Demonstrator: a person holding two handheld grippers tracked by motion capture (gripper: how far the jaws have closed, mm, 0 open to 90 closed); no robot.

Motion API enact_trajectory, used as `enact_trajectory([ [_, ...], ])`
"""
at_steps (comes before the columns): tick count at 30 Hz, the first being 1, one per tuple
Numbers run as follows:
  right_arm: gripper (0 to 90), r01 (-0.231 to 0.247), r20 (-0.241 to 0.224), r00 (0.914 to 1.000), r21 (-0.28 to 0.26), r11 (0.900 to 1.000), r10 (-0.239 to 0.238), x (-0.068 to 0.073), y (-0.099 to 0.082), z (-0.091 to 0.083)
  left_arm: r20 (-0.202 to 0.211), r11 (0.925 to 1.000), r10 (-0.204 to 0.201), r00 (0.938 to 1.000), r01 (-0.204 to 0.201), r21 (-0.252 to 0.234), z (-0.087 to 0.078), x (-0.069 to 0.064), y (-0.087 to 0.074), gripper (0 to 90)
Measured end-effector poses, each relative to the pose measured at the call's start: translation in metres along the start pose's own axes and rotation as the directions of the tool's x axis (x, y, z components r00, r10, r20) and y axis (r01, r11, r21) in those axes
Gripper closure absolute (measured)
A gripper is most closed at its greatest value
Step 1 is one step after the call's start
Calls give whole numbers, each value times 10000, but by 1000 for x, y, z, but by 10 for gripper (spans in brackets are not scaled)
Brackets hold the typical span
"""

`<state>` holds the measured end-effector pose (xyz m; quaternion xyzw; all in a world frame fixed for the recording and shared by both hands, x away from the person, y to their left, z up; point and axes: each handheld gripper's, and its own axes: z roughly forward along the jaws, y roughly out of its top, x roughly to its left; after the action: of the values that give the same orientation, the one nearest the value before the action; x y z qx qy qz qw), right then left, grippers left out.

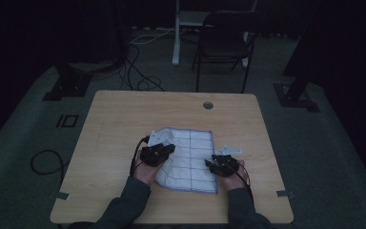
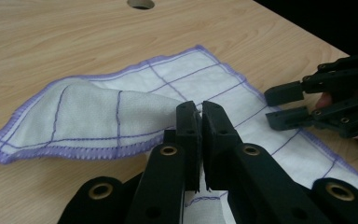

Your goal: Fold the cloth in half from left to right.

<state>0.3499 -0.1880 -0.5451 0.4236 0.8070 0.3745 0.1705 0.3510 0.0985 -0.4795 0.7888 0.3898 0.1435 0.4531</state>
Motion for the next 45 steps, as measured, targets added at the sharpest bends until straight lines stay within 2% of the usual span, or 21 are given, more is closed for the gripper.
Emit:
enact_trajectory([
  [26,578,-21,-15,10000,2,10000,21,0,0,0,767,9991,427,9961,-429,13,29,-28,17,870],
  [43,571,-21,-10,10000,18,10000,21,-1,0,-1,1130,9985,464,9925,-492,220,53,-40,25,870],
  [44,645,62,22,10000,41,10000,-62,-1,0,-3,1154,9984,475,9922,-507,252,56,-41,25,870],
  [45,645,62,22,10000,41,10000,-62,-1,0,-3,1154,9984,475,9922,-507,252,56,-41,25,870],
])
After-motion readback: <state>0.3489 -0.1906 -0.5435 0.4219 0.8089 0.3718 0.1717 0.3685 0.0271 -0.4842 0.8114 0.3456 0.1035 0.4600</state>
